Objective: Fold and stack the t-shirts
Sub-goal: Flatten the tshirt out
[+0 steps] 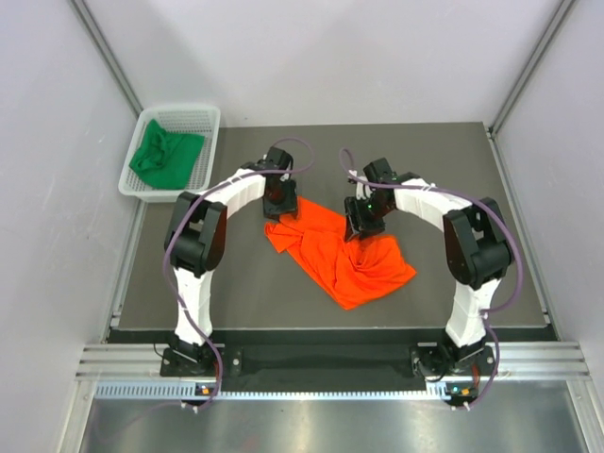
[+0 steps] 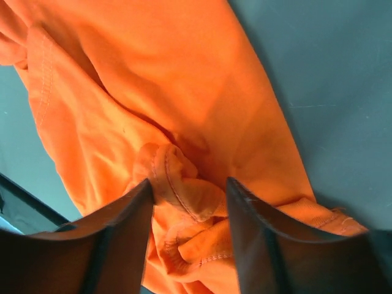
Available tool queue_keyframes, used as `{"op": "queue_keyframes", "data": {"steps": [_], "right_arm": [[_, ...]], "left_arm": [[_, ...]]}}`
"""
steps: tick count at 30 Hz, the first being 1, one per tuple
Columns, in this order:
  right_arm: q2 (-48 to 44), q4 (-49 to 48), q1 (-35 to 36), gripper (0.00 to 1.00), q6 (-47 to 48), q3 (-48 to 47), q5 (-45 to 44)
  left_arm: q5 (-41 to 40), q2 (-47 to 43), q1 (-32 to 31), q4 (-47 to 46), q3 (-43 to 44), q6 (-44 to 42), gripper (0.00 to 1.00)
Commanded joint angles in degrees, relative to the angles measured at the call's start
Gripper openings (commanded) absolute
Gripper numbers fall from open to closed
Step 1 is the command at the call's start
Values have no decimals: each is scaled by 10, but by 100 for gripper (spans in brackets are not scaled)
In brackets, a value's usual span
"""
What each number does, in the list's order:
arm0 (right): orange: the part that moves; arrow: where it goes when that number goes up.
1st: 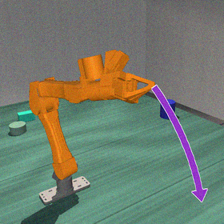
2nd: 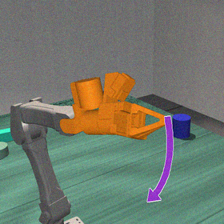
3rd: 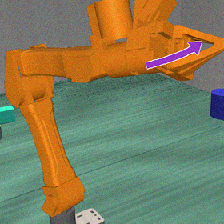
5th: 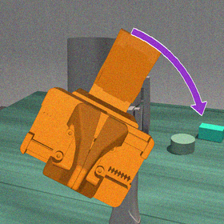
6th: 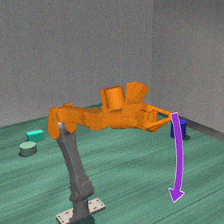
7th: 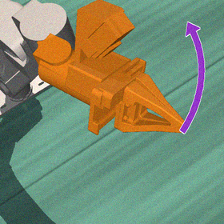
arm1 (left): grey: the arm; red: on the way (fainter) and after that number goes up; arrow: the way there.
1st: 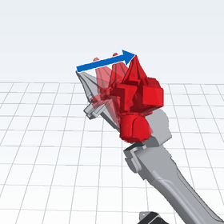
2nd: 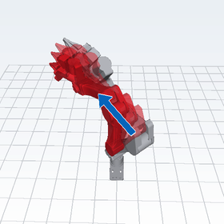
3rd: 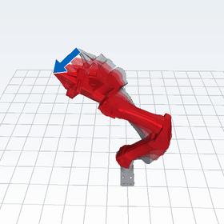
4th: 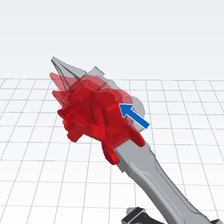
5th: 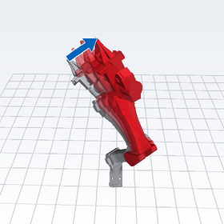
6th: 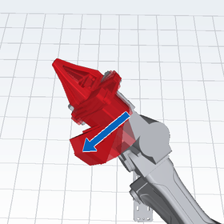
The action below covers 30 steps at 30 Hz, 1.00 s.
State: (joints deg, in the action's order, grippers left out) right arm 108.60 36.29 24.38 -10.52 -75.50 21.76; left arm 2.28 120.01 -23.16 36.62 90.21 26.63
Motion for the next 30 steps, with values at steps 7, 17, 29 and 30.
{"op": "queue_keyframes", "data": {"steps": [7,17,29,30], "right_arm": [[11,20,6,18,3,-85,-12],[9,148,-21,0,27,-395,-187],[-332,153,-22,0,16,-138,-263],[-397,147,-25,0,-8,-96,-271]], "left_arm": [[50,23,27,-8,63,-4,0],[36,-73,70,-8,209,33,0],[-42,-259,133,-34,205,71,0],[-49,-276,134,-35,168,70,0]]}}
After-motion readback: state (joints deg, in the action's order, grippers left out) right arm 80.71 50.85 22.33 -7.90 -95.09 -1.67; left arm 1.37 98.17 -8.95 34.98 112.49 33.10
